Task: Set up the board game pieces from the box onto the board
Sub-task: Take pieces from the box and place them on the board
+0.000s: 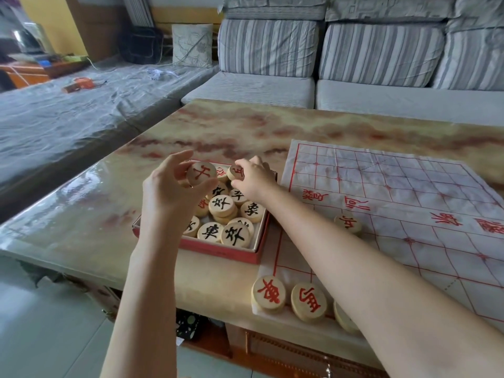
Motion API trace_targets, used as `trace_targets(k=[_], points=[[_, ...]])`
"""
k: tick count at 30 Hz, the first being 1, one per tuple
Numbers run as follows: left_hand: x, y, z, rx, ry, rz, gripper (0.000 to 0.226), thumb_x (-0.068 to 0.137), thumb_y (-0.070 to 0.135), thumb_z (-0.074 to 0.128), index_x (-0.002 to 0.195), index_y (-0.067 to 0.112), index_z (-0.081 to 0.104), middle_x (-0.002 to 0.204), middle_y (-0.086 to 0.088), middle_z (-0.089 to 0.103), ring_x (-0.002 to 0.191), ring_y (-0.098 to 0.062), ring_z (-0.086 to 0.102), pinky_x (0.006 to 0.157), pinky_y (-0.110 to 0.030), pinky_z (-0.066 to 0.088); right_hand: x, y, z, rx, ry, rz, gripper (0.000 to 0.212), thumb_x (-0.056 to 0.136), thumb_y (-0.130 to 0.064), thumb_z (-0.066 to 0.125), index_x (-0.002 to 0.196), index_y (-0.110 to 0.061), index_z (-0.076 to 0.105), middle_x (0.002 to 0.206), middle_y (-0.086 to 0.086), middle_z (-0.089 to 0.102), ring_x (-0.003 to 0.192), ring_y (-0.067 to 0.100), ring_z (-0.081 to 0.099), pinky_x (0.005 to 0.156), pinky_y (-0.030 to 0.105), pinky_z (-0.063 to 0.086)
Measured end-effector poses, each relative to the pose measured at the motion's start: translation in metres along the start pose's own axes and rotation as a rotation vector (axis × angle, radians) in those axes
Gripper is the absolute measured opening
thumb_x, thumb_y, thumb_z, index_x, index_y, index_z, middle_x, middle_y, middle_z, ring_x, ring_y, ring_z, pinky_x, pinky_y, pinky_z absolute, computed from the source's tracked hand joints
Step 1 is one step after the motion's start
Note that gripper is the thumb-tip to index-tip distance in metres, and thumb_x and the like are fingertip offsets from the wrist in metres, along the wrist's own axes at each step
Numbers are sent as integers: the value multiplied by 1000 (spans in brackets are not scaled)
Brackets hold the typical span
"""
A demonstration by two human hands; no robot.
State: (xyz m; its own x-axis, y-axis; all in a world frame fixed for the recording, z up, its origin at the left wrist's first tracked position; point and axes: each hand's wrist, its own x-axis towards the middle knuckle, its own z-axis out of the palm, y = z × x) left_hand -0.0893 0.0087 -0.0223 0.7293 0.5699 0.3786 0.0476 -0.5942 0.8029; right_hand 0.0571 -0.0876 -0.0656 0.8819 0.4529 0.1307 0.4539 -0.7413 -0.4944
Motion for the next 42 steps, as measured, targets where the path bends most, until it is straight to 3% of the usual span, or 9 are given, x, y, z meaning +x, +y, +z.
trace_targets(k=[6,9,11,14,19,28,33,38,42], points=[[-1,5,5,-11,-28,44,57,66,27,80,119,27,59,98,12,63,91,-2,60,79,-13,43,-11,-2,-12,157,69,-49,51,78,-27,70,122,-12,49,129,7,44,119,23,42,98,36,38],[-2,9,9,-34,-58,79,55,65,30,80,116,28,60,97,15,63,87,5,58,71,1,40,-34,6,-36,405,91,-18,51,74,-21,74,119,-14,51,118,3,55,102,14,52,76,20,42],[-6,13,15,-46,-111,96,54,65,31,80,115,30,60,100,14,65,89,7,59,74,-2,42,-56,19,-53,434,75,-22,49,72,-19,75,116,-17,53,112,-1,57,93,9,52,66,12,37],[-14,21,25,-44,-188,118,56,64,30,81,116,30,60,105,11,67,94,0,61,81,-12,44,-90,42,-75,449,72,19,47,71,-16,77,113,-20,56,109,-3,59,82,1,52,66,12,37],[-38,42,43,-41,-281,161,47,64,33,80,107,32,61,86,26,62,81,18,54,68,1,38,-144,78,-108,470,143,91,48,70,-10,78,113,-18,60,105,-4,61,80,2,55,63,1,40],[-113,82,81,-102,-559,254,41,64,39,78,101,39,59,88,24,63,81,19,55,65,-1,44,-228,156,-156,398,299,267,56,69,-16,80,119,-25,57,112,-7,60,101,11,57,77,13,40],[-144,105,104,-133,-634,335,37,65,36,78,98,35,60,86,26,63,80,18,53,66,-3,41,-252,207,-168,369,453,402,50,67,-12,80,108,-28,55,107,-6,58,96,10,55,73,13,37],[-166,117,127,-131,-711,408,42,66,39,76,104,35,59,95,22,64,89,14,54,73,0,39,-256,243,-168,362,522,497,54,65,-6,80,114,-16,60,111,4,63,95,14,58,85,25,42],[-173,121,139,-130,-727,438,44,67,39,75,107,34,58,98,21,64,91,12,54,78,-4,41,-254,252,-161,308,534,498,54,64,-10,81,113,-19,62,105,-2,65,98,15,60,87,27,46]])
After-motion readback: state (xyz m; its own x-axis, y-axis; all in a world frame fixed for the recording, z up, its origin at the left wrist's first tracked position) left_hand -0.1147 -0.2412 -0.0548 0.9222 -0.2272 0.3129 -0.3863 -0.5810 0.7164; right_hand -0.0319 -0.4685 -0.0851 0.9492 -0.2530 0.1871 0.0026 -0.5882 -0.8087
